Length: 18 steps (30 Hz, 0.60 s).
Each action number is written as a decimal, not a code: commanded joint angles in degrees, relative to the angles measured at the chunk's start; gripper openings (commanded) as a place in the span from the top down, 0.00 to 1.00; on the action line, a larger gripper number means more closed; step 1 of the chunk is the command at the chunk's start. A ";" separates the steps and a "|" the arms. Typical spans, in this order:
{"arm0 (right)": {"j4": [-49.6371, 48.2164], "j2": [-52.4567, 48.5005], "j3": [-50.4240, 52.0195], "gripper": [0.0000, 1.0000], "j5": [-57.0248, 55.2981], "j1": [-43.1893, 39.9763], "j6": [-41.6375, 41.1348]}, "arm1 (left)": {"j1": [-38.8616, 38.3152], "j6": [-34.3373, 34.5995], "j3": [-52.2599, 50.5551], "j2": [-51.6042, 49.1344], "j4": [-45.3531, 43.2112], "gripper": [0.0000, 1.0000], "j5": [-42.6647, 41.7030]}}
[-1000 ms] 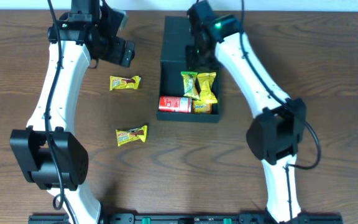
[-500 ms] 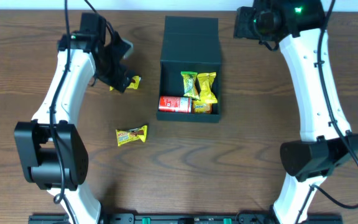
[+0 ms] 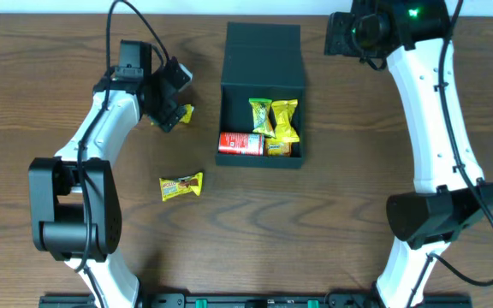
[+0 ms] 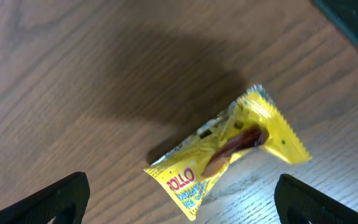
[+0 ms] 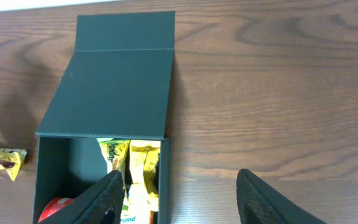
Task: Pack container
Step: 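Reach the left gripper to the yellow snack near the box and grasp it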
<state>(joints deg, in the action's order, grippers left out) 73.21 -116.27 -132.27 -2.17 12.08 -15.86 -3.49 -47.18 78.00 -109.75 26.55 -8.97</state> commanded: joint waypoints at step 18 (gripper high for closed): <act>1.25 0.13 -0.42 0.38 -0.66 -0.22 0.74 | 0.11 -7.89 -0.92 -2.84 -2.75 0.09 -5.88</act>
<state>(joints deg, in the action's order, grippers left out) 74.35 -116.27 -132.27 -2.20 12.08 -15.86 -3.49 -54.41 77.30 -111.70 24.43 -13.63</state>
